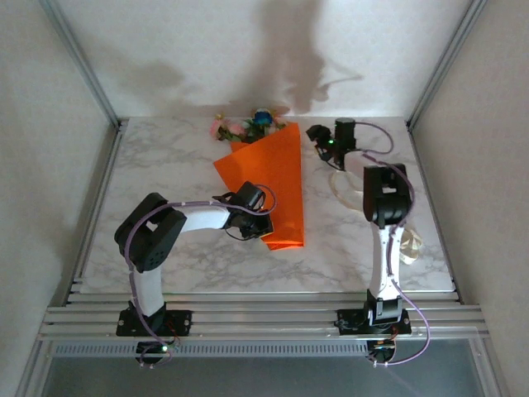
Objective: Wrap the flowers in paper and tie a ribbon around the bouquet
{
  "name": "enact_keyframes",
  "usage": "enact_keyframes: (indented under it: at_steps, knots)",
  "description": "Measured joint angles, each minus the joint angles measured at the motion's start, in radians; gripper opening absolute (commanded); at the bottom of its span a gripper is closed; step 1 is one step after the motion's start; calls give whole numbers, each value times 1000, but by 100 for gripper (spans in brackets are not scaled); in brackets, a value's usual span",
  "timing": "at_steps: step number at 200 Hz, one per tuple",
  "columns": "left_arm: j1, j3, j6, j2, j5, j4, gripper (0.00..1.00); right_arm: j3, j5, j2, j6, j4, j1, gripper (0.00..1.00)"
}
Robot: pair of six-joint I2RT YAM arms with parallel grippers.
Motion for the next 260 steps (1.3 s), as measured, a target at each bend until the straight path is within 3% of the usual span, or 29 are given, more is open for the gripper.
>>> enact_keyframes:
  at_steps: [44,61,92,108,139,171,214,260]
  knots:
    - [30,11,21,1,6,-15,7,-118,266,-439,-22,-533,-151,54]
    - [48,13,31,0,6,-18,7,-202,333,-558,-99,-673,-180,61]
    - [70,21,50,2,6,-30,7,-333,396,-591,-298,-850,-180,73]
    - [77,31,58,6,8,-40,7,-392,396,-572,-343,-910,-182,74]
    - [84,42,72,12,17,-55,7,-499,344,-587,-305,-926,-263,72]
    - [85,43,79,13,21,-57,7,-495,280,-581,-182,-856,-354,70]
    - [86,43,79,13,21,-58,7,-422,242,-500,8,-761,-364,63]
    - [86,43,78,13,21,-57,6,-354,236,-381,192,-734,-364,63]
